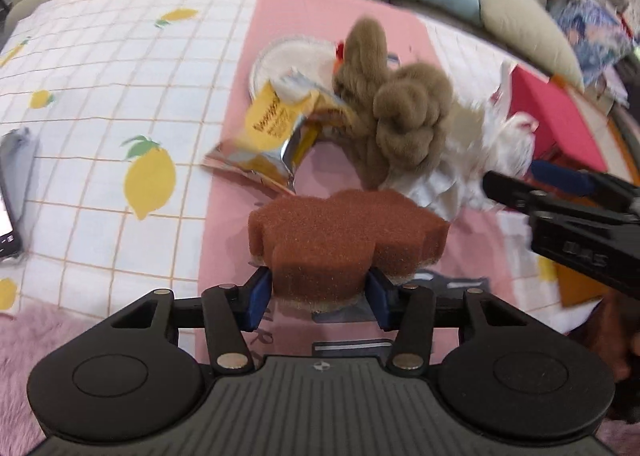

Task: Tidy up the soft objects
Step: 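Grasp the white plastic bag with the right gripper while the left gripper holds the sponge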

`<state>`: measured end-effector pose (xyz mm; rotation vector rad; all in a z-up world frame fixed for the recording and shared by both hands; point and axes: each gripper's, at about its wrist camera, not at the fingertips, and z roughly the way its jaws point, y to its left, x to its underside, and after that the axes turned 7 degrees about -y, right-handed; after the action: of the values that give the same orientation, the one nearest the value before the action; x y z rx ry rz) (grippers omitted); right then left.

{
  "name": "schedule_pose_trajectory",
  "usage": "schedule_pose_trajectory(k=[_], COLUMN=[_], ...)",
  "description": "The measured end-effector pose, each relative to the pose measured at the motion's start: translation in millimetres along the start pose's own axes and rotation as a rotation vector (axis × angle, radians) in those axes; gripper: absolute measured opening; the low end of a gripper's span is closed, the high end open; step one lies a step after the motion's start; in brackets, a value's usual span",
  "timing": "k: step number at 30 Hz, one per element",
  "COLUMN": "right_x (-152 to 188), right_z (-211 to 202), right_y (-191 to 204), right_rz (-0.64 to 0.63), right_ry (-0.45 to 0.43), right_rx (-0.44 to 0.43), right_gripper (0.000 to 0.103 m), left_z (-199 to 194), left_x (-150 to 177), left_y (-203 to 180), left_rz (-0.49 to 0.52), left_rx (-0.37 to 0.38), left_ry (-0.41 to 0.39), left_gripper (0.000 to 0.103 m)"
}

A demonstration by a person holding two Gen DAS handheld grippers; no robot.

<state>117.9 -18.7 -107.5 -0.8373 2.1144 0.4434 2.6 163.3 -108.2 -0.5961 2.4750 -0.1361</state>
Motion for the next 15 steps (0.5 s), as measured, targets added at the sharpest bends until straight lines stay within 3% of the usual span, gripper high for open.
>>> schedule_pose_trajectory(k=[2,4,9,10,12,15], right_x=[-3.0,-5.3,-12.7,-13.3,-14.9,-14.3], right_z=[6.6,14.1,22.5,22.9,25.6,21.4], right_y=[1.7,3.2,4.1,3.7,4.6,6.0], right_rz=[-0.014,-0.02,-0.009,-0.006,-0.007,-0.022], right_ry=[0.007,0.022,-0.008,-0.014,-0.014,-0.02], right_rx=[-0.002,-0.002,0.024,0.023,0.011,-0.001], right_gripper=[0.051,0.046,0.046,0.041,0.016,0.007], left_z=[-9.3,-15.5,-25.6,-23.2,-23.8,-27.8], left_x=[-0.6,-1.8,-6.6,-6.3,-5.1,-4.3], left_y=[-2.3,-6.7,-16.5,-18.3,-18.3,-18.1], left_rz=[-0.006,0.008,0.033,0.033,0.03,0.026], left_rx=[0.006,-0.001,-0.007,-0.009,-0.009,-0.011], left_ry=[-0.022,-0.046,-0.083,-0.08,-0.076,-0.086], left_gripper=[0.058,0.058,0.058,0.058,0.058,0.058])
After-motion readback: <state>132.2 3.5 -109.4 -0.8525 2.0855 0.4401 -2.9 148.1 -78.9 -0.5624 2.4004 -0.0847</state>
